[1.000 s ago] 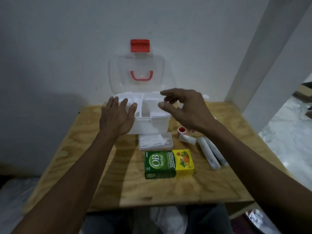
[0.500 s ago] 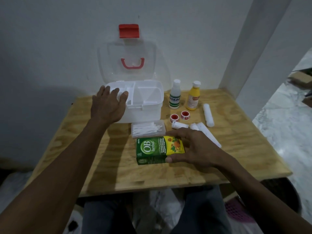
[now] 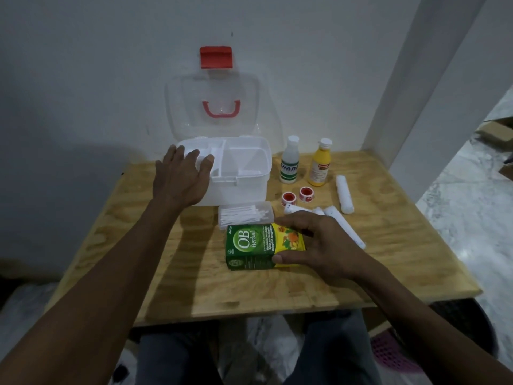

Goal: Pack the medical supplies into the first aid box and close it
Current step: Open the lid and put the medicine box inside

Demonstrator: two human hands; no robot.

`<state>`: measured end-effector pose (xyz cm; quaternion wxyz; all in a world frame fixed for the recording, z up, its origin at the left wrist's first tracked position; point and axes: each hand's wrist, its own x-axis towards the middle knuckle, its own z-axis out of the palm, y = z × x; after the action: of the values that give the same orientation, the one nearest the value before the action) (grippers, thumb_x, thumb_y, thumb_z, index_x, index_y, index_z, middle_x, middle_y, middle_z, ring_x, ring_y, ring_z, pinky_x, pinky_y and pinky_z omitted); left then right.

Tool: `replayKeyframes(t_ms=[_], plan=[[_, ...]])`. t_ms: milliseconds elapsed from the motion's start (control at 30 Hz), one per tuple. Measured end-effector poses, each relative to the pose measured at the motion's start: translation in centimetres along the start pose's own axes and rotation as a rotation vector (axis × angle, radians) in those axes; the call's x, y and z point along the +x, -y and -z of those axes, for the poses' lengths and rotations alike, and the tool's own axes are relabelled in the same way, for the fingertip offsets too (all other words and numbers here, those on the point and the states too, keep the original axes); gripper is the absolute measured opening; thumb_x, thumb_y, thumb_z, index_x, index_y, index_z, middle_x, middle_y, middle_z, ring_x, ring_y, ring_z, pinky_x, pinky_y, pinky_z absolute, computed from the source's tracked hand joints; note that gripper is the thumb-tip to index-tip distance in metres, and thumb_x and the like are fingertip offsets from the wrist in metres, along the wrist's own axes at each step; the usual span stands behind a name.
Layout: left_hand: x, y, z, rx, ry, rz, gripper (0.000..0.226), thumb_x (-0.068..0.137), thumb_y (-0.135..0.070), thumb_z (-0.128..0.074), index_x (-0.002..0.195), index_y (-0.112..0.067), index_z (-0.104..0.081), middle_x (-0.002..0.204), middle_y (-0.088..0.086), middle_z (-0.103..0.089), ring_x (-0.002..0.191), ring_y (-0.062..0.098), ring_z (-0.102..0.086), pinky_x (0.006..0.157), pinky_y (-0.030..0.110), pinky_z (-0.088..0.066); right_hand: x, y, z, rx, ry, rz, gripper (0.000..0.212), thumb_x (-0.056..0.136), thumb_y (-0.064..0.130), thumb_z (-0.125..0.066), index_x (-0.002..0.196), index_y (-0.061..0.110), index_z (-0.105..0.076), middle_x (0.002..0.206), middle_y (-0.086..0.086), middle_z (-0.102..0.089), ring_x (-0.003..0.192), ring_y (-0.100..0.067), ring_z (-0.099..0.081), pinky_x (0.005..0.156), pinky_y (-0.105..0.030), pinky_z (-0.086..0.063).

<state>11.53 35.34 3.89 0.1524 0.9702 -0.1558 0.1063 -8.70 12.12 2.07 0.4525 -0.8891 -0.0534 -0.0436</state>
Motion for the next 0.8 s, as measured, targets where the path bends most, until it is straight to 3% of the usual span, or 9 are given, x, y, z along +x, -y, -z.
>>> replayKeyframes(t_ms=[233,400,500,600,700,800], plan=[[0.1,-0.3,0.1,0.002,0.026,0.026,0.066,0.099,-0.057,-0.018,0.147,-0.017,-0.039,0.159,0.013,-0.026,0.149,0.03,-0.013,0.118,0.056,-0.016,3.3,4.2,4.9,-0.102,-0.116,0.121,0.065,0.066,0.048,-0.083,0.125,0.025,-0.065,0.116,0.01,-0.067,0.107,-0.007,-0.063,0.093,-0.036,-0.052],[0.1,-0.2,0.0,0.012,0.007,0.007,0.069,0.096,-0.058,-0.014,0.144,-0.017,-0.042,0.157,0.014,-0.029,0.148,0.031,-0.016,0.115,0.059,-0.02,8.6,6.4,8.3,-0.296,-0.173,0.128,0.081,0.063,0.071,-0.069,0.128,0.023,-0.063,0.114,0.004,-0.068,0.1,-0.014,-0.064,0.087,-0.042,-0.054],[0.0,-0.2,0.0,0.011,0.006,0.0,0.071,0.095,-0.059,-0.011,0.144,-0.018,-0.042,0.157,0.014,-0.029,0.148,0.032,-0.015,0.115,0.06,-0.02,11.7,6.9,9.4,-0.376,-0.139,0.133,0.079,0.066,0.064,-0.072,0.129,0.018,-0.062,0.118,-0.002,-0.067,0.103,-0.018,-0.063,0.089,-0.043,-0.053],[0.0,-0.1,0.0,0.01,0.009,0.006,0.072,0.095,-0.06,-0.008,0.145,-0.018,-0.04,0.158,0.013,-0.027,0.149,0.031,-0.013,0.116,0.059,-0.019,14.1,7.2,9.9,-0.485,-0.1,0.132,0.071,0.072,0.049,-0.078,0.131,0.014,-0.061,0.118,-0.006,-0.067,0.099,-0.016,-0.061,0.085,-0.032,-0.051],[-0.1,-0.1,0.0,0.013,0.001,-0.001,0.073,0.095,-0.059,-0.008,0.145,-0.018,-0.041,0.158,0.013,-0.028,0.149,0.03,-0.014,0.115,0.06,-0.018,15.7,7.3,9.9,-0.599,-0.045,0.121,0.07,0.073,0.047,-0.079,0.131,0.012,-0.061,0.118,-0.006,-0.067,0.094,-0.012,-0.058,0.075,-0.023,-0.041],[-0.1,0.0,0.0,0.02,-0.008,-0.018,0.072,0.095,-0.058,-0.009,0.143,-0.017,-0.043,0.156,0.013,-0.032,0.148,0.031,-0.016,0.114,0.061,-0.021,16.9,7.2,9.6,-0.635,0.02,0.105,0.071,0.072,0.048,-0.079,0.131,0.013,-0.06,0.118,-0.005,-0.066,0.096,-0.014,-0.059,0.071,-0.02,-0.043]])
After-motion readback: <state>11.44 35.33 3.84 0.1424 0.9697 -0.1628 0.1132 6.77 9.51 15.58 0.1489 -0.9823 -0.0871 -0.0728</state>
